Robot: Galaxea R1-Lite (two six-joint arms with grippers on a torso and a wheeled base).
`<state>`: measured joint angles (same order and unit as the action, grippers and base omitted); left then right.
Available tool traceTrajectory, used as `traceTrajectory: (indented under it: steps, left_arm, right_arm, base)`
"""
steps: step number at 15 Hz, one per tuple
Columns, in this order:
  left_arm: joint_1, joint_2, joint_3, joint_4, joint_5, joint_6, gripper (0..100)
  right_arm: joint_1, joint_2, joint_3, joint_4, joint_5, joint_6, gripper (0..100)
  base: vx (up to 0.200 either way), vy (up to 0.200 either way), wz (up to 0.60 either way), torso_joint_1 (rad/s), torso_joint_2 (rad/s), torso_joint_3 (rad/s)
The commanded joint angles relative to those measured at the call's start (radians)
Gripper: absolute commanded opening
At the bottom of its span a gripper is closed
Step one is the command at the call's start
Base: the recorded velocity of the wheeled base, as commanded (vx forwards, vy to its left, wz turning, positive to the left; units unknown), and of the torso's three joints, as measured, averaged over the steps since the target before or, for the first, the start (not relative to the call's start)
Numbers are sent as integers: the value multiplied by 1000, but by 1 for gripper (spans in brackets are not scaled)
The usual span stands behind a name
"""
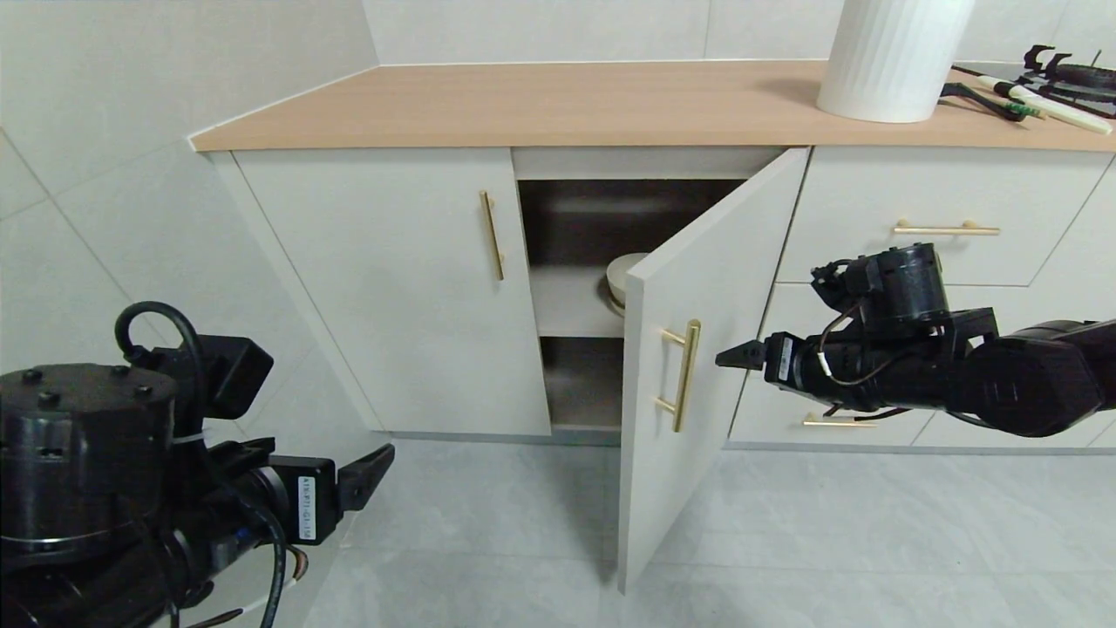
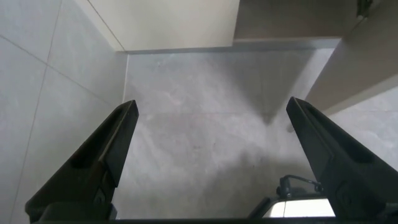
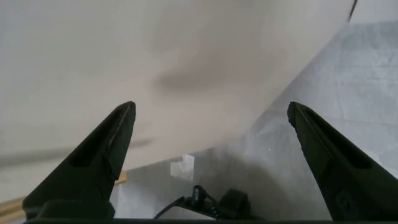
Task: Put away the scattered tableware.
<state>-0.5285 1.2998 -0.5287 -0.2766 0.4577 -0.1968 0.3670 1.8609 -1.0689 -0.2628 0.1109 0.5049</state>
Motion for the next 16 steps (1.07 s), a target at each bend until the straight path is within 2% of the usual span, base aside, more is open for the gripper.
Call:
traceTrajectory:
  steps: [1,2,6,9,11,14,16]
  left_arm:
    - [-1,10,3,-1,1,-1,100]
    - [-1,4,10,-1,-2,-1,100]
    - [-1,6,18,-3,-4,-1,100]
    - [-2,6,18,-3,-5,-1,100]
    - [-8,10,18,-3,-4,2,100]
    - [-11,12,19,-3,-2,14,100]
    - [-11,12,21,-3,-2,14,100]
  right_arm:
    - [3,9,1,-1,0,0,100]
    - [15,15,3,-1,0,1,100]
    - [52,63,0,-42,-11,21,100]
    - [86,130,-2,-181,-131,67,100]
    - [90,159,-5,-248,-161,95,100]
    - [90,172,-11,-294,-175,116,100]
    - [89,199,-48,-360,-234,172,100]
  base:
    - [0,0,0,0,0,0]
    - [0,0,0,0,0,0]
    - [200,0,0,0,0,4]
    - [200,0,0,4,4,2]
    - [200,0,0,2,0,2]
    - [0,0,0,0,0,0]
    - [0,0,0,0,0,0]
